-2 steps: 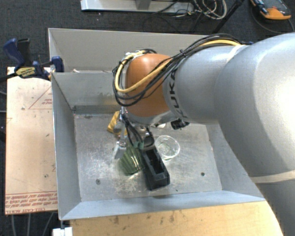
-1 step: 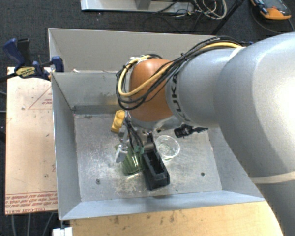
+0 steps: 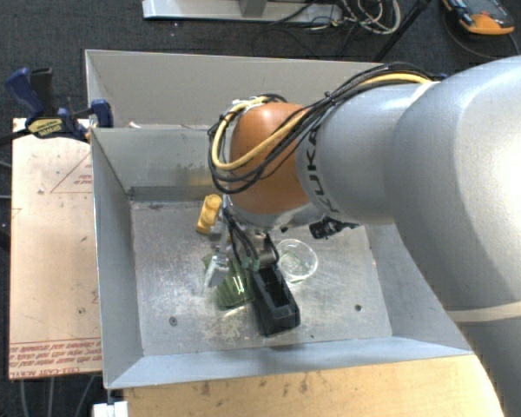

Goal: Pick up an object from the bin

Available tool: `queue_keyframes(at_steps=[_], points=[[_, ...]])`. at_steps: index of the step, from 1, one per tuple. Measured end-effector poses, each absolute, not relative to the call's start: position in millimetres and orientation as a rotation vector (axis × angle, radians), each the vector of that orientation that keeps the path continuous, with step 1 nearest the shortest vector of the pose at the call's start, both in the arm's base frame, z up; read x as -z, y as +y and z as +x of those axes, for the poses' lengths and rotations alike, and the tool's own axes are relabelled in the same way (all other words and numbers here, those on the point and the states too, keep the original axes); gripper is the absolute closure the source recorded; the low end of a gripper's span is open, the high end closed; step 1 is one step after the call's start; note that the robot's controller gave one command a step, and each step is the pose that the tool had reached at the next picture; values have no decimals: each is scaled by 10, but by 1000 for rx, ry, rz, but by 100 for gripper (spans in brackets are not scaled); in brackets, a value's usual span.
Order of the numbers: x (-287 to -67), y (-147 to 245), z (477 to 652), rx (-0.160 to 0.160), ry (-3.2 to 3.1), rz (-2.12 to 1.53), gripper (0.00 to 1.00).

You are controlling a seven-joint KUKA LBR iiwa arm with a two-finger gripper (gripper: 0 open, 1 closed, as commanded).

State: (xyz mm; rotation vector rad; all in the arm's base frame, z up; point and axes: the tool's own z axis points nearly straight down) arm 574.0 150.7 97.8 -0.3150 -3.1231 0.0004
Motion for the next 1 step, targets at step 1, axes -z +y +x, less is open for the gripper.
queue_keyframes(at_steps=[1], points=[[-783,1194,5494,14,-3149,-82,0]])
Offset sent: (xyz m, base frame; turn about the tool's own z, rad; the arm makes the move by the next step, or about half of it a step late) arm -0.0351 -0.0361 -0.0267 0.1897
